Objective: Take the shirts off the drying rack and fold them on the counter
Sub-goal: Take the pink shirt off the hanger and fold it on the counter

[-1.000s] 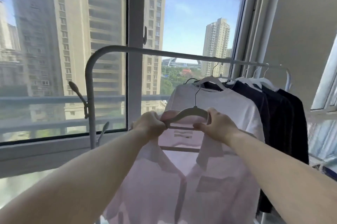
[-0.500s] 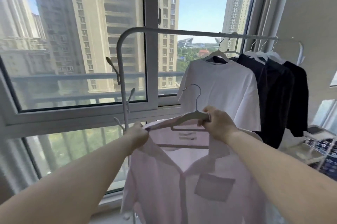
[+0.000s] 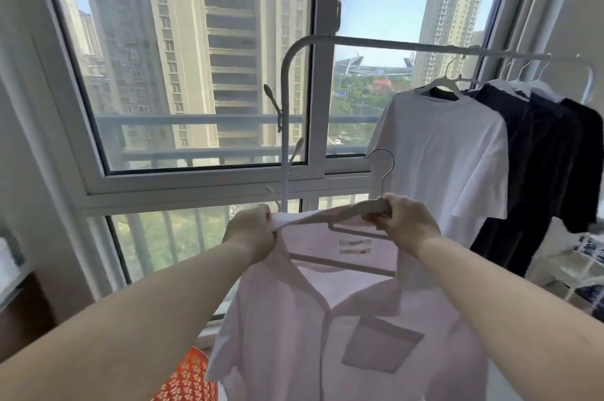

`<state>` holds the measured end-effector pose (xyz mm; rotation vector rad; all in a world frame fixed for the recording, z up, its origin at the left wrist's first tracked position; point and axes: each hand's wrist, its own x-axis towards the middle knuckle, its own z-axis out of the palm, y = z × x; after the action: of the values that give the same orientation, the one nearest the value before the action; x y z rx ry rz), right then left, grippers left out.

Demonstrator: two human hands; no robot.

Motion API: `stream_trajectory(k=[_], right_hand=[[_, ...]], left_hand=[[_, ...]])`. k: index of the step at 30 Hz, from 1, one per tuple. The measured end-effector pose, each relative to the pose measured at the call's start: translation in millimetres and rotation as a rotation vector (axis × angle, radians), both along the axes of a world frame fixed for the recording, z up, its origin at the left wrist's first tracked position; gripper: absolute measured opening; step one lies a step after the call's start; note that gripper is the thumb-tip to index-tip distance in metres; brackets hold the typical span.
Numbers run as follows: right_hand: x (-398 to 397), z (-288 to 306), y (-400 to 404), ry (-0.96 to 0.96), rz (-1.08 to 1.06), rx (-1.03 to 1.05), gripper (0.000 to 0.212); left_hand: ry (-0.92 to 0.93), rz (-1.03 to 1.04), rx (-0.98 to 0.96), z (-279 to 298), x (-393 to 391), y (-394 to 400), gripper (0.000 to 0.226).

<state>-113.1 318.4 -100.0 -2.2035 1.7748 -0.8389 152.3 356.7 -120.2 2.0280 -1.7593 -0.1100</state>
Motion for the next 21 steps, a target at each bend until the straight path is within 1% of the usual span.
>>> stream_trajectory(k=[2,4,5,7,8,11,13,14,15,17,19,21], right_hand=[[8.0,-2.3,4.0,0.083,0.023,0.000,0.012],[11.5,-3.8,5.3,0.200,0.026,-0.014,0.012],[11.7,-4.3,4.3,0.225,0.020,-0.015,0.011],[11.6,-5.4,3.2,0.243,0.008,-0.004,0.011],[12.7,-5.8,2.4,0.251,0.009,0.008,0.011],[15.7,-7.4,0.9,0.249,0.017,0.055,0.007],[16.8,-8.6,1.0,0.238,0.012,0.080,0.007],[17.6,-9.6,0.7,0.230,0.010,0.094,0.007],[18.5,-10.6,0.7,0.224,0.012,0.107,0.007],[22.2,-12.9,0.6,0.212,0.009,0.135,0.008],[26.4,-13.4,1.4,0.144,-0.015,0.146,0.011],[32.5,-11.1,2.9,0.074,-0.047,0.136,0.022]], left_hand=[[0.020,0.019,-0.008,-4.3,12.9,0.3,0.008],[0.100,0.035,0.020,-3.2,27.8,0.7,0.015],[0.161,0.037,0.046,-1.0,35.2,1.4,0.016],[0.333,0.002,0.132,4.0,45.7,4.1,0.017],[0.430,-0.039,0.208,6.6,50.8,5.5,0.021],[0.760,-0.212,0.507,8.0,66.8,11.0,0.030],[0.937,-0.291,0.613,3.0,77.3,11.8,0.045],[0.990,-0.317,0.644,0.9,81.3,12.4,0.050],[1.013,-0.333,0.657,-1.1,84.0,12.6,0.051],[0.999,-0.324,0.651,-2.8,87.7,13.4,0.047],[0.891,-0.258,0.631,-3.4,91.4,16.1,0.047],[0.743,-0.199,0.615,-6.7,95.9,19.0,0.047]])
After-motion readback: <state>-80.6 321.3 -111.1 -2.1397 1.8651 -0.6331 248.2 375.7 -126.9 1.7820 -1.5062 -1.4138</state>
